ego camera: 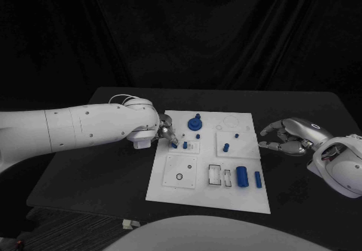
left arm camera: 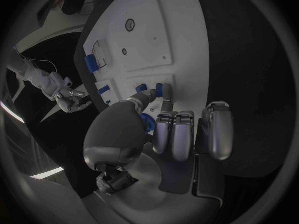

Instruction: Assemble the parts on the task board

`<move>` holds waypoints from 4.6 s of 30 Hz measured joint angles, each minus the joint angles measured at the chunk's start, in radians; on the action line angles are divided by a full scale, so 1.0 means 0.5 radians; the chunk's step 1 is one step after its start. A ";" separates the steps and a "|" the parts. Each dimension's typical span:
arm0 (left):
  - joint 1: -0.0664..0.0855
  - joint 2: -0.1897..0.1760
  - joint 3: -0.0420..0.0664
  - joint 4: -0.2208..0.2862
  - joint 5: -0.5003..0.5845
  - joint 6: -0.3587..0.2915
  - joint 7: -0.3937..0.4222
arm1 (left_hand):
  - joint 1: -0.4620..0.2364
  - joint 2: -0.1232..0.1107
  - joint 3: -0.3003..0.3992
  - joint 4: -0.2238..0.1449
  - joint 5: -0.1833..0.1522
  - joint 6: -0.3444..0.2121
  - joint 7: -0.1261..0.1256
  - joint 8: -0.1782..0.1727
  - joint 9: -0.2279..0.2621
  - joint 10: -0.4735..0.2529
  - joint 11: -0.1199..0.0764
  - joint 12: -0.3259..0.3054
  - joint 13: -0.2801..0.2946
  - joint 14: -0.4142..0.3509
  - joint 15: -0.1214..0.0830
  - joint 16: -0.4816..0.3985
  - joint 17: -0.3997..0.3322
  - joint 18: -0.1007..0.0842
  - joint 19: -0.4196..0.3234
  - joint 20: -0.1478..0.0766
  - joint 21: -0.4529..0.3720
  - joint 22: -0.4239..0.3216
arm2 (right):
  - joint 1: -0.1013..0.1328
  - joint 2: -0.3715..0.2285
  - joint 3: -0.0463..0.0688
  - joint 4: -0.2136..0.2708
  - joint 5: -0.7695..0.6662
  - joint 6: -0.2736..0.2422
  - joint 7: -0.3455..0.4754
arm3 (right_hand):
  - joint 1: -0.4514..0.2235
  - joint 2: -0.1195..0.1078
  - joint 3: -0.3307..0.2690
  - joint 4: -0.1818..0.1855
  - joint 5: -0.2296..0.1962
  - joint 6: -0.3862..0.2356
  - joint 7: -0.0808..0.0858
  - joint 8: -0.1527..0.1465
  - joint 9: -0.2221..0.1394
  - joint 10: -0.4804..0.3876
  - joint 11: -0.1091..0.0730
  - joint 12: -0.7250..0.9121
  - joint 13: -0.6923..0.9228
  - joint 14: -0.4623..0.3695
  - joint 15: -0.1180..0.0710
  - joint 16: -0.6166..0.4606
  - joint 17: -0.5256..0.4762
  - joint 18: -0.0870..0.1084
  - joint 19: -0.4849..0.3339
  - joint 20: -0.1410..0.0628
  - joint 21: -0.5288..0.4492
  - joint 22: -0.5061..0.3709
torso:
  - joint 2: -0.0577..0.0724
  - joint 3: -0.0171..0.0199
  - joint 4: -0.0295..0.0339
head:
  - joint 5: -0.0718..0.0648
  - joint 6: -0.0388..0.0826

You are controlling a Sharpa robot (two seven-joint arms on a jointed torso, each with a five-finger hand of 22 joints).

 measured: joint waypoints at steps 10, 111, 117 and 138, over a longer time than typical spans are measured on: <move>0.000 0.004 -0.004 -0.021 -0.001 0.019 -0.002 | -0.293 0.001 -0.319 0.260 -0.714 -0.006 0.020 -0.130 -0.138 -0.002 0.019 0.000 0.000 -0.004 0.018 0.000 0.000 0.000 -0.028 0.028 -0.049 0.000 | -0.001 0.000 0.000 -0.001 0.000 0.001 0.000 | 0.000 0.000 -0.006 -0.006 0.000 0.007 -0.007 0.000 -0.002 0.000 0.000 0.000 0.002 0.000 0.000 0.000 0.000 0.000 0.000 0.000 0.000 0.000 | 0.000 0.0000 0.000 | 0.002 0.000; -0.095 0.258 -0.003 -0.397 -1.526 -0.655 1.610 | 0.831 -0.137 -0.445 0.245 -0.453 -0.259 0.109 -0.299 -1.413 -1.091 0.164 -2.696 -2.066 -0.282 0.118 -0.551 -0.521 0.018 -0.016 0.131 -0.047 0.000 | -0.002 -0.084 0.001 0.081 0.012 -0.047 0.004 | 0.000 0.000 -0.006 -0.006 0.000 0.014 0.000 0.000 -0.008 0.000 0.000 0.000 0.001 0.000 0.000 0.000 0.000 0.000 0.000 0.000 0.000 0.001 | 0.031 -0.0086 -0.019 | -0.050 0.000; -0.116 0.277 -0.003 -0.426 -1.530 -0.660 1.610 | 0.831 -0.137 -0.390 0.233 -0.418 -0.248 0.098 -0.299 -1.431 -1.053 0.161 -2.720 -2.091 -0.282 0.118 -0.551 -0.530 0.018 -0.016 0.131 -0.056 0.000 | -0.002 -0.086 0.001 0.082 0.012 -0.047 0.004 | 0.000 0.000 -0.006 -0.006 0.000 0.014 0.000 0.000 -0.008 0.000 0.000 0.000 0.001 0.000 0.000 0.000 0.000 0.000 0.000 0.000 0.000 0.001 | 0.031 -0.0086 -0.019 | -0.058 0.000; -0.157 0.330 -0.001 -0.507 -1.534 -0.741 1.614 | 0.830 -0.155 -0.150 0.153 -0.402 -0.010 0.108 -0.242 -1.469 -0.627 0.135 -2.742 -2.184 -0.185 0.077 -0.482 -0.472 0.017 0.011 0.105 -0.054 0.000 | -0.002 -0.086 0.001 0.073 0.013 -0.046 0.005 | 0.000 0.000 -0.006 -0.006 0.000 0.014 0.000 0.000 -0.010 0.000 0.000 0.000 0.000 0.000 0.000 0.000 0.000 0.000 0.000 0.000 0.000 0.001 | 0.030 -0.0086 -0.019 | -0.064 0.000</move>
